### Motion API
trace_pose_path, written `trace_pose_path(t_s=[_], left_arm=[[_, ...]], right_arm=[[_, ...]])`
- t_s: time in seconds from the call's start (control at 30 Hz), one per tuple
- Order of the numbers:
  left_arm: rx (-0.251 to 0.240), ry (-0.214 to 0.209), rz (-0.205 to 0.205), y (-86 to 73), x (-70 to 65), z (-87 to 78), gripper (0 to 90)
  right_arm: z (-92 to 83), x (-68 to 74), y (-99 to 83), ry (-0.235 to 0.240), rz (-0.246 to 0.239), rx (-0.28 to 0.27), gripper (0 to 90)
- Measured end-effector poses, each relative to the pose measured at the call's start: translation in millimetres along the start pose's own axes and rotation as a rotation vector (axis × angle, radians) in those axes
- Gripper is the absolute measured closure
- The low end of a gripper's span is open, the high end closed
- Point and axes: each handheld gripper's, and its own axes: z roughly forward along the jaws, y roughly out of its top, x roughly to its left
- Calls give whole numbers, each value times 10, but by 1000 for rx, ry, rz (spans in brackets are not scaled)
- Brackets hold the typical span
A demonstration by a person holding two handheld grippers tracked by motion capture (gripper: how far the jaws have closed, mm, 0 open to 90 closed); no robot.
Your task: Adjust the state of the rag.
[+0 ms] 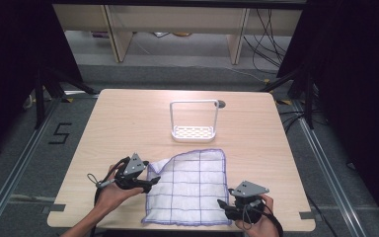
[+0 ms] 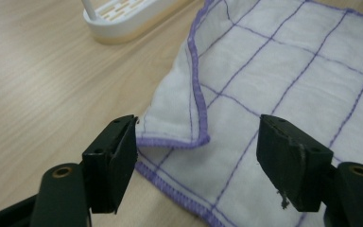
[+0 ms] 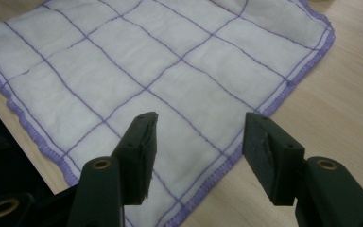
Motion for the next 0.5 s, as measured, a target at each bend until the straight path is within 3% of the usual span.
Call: trace_pose_path(t_s=[0.13,0.27,0.5], left_arm=[[1,-10,4,68,14,90,294],[6,-5,6,106,46,181,291],[40,6,38,128,39,313,276]], right_arm=[[36,-110,66,-6,29,-39,452],[116,-308,214,-17,97,-48,453],[347,-554,458,-59,92,-50,450]])
